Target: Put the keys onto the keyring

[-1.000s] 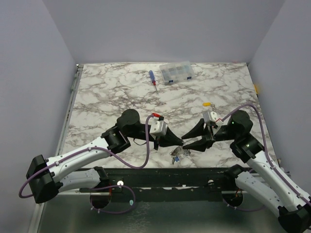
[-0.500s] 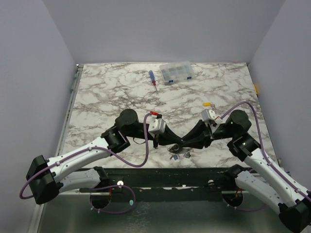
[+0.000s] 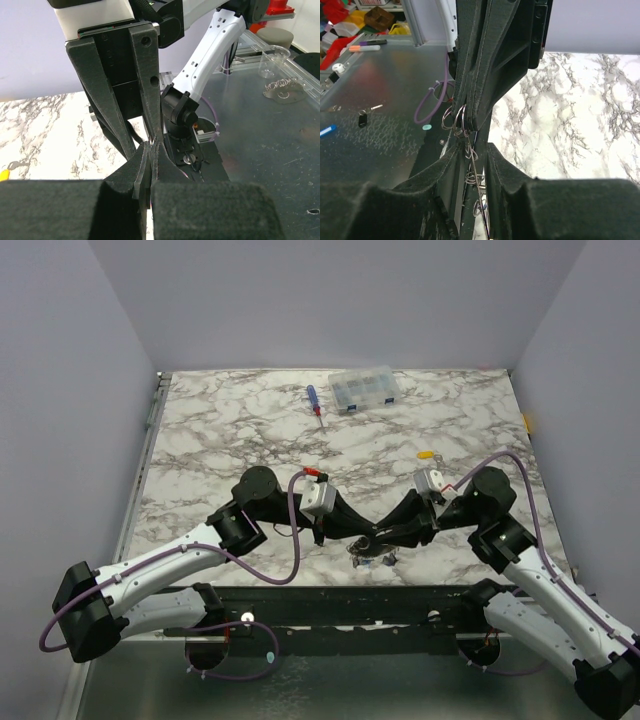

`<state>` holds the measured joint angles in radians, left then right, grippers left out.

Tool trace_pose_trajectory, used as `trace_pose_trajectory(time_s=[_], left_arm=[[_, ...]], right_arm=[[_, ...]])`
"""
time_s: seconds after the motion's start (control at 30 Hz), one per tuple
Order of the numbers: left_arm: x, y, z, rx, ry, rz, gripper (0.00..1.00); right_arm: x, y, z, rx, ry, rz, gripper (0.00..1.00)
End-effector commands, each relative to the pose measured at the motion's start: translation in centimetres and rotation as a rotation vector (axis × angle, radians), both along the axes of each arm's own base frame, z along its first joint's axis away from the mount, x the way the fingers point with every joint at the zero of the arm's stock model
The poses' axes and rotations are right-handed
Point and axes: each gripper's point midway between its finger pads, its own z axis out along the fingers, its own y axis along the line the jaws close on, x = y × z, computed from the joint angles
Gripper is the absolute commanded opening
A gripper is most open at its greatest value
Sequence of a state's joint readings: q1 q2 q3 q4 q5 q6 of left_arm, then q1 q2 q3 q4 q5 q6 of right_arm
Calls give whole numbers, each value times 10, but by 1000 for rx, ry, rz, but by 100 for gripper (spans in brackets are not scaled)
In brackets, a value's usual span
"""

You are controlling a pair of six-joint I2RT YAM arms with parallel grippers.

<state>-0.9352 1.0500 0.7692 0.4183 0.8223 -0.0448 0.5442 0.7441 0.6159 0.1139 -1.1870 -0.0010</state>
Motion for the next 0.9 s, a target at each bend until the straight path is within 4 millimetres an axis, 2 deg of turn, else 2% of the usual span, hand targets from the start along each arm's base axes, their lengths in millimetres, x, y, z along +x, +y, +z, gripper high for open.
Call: trace_pose_trajectory(time_s=[0.0,0.27,0.47,0.63,0.87], left_arm=[[1,3,14,-59,-37,13,0],[4,2,15,-61,-34,26,0],[6,2,15,-64,-29,31,0],[6,3,16,-71,-29,34,0],[9,4,18,-84,-25,59,0]], right_arm=[[-1,1,8,21,-24,6,30],[-8,1,18,51,-9,41,40],[-6,3,13,38,8,42,30],[-2,4,7,24,13,33,12],[5,2,16,24,-42,-32,1]])
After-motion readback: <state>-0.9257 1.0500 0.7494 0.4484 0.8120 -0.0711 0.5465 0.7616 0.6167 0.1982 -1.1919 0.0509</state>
